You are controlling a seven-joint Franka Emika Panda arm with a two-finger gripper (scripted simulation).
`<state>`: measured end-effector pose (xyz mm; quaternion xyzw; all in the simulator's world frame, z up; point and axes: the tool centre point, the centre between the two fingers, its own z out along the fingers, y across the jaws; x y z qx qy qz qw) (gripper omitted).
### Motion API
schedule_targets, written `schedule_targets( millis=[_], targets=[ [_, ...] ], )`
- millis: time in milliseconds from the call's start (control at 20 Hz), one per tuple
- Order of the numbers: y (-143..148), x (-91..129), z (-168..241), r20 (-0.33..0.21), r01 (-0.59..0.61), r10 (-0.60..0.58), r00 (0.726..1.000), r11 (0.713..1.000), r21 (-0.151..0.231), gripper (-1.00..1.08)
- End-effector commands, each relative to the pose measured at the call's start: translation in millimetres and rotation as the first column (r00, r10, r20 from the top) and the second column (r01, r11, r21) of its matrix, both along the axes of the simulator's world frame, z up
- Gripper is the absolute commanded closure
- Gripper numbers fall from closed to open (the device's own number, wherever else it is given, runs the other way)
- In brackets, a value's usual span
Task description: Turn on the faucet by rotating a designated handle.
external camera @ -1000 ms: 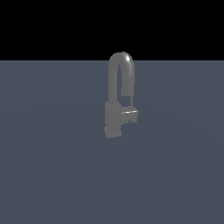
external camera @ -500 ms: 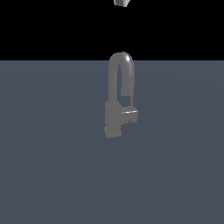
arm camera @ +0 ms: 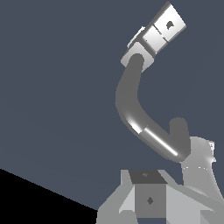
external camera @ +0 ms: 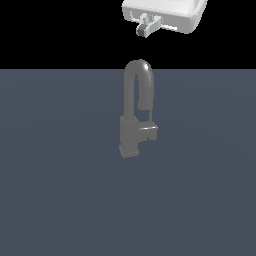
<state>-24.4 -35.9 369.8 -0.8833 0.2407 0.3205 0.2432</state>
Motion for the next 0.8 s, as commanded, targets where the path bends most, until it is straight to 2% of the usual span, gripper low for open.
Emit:
schedule_targets(
  millis=[0, 400, 750],
  targets=[
    [-4, 10, -12, -0.043, 0.034, -0.032, 0.999, 0.999, 0.033, 1.08],
    [-17, 37, -57, -0.194, 0.155, -0.129, 0.973, 0.979, 0.129, 1.08],
    [-26, 55, -104, -0.344, 0.283, -0.203, 0.917, 0.938, 0.201, 1.08]
  ],
)
